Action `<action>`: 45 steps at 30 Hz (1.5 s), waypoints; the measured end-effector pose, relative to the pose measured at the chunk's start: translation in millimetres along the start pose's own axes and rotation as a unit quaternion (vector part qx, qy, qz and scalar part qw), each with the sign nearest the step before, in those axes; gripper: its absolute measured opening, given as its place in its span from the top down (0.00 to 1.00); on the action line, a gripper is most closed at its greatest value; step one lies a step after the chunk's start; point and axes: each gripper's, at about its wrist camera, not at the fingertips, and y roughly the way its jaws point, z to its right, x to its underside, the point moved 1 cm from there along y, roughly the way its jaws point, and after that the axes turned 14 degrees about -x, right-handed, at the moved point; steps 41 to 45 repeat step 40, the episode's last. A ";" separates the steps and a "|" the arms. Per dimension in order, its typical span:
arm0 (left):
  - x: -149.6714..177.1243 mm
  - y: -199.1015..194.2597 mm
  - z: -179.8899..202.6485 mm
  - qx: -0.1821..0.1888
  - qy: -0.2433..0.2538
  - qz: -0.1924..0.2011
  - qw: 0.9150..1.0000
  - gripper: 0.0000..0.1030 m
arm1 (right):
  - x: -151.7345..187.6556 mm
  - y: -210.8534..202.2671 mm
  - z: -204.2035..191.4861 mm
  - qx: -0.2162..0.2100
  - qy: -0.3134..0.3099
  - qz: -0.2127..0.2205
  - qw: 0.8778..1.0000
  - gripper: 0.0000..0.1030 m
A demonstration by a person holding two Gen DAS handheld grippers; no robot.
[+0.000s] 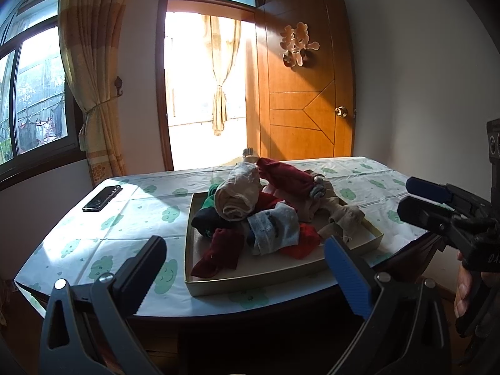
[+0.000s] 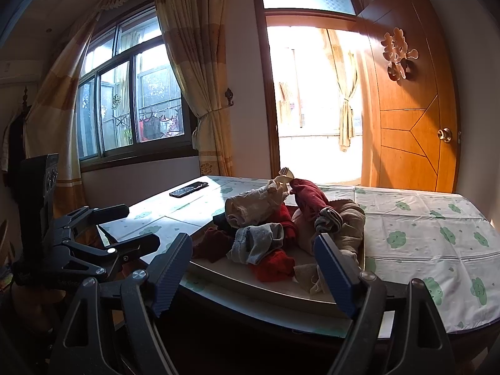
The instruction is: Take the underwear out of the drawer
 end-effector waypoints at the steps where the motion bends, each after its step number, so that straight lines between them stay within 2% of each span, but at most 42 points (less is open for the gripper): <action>1: -0.3 0.4 0.5 -0.001 -0.001 -0.002 1.000 0.00 | 0.2 0.0 -0.1 0.000 -0.001 0.000 1.000 0.20; 27: -3.6 7.5 2.3 -0.021 0.001 -0.013 1.000 0.00 | 3.4 2.1 -3.4 -0.005 0.000 -0.005 1.000 0.20; 33: -1.8 10.1 0.6 -0.031 -0.001 -0.007 1.000 0.00 | 5.2 2.5 -3.1 -0.005 0.001 -0.008 1.000 0.20; 45: -1.8 7.8 2.1 -0.024 0.002 0.005 1.000 0.00 | 6.5 2.6 -3.2 -0.003 0.000 -0.012 1.000 0.20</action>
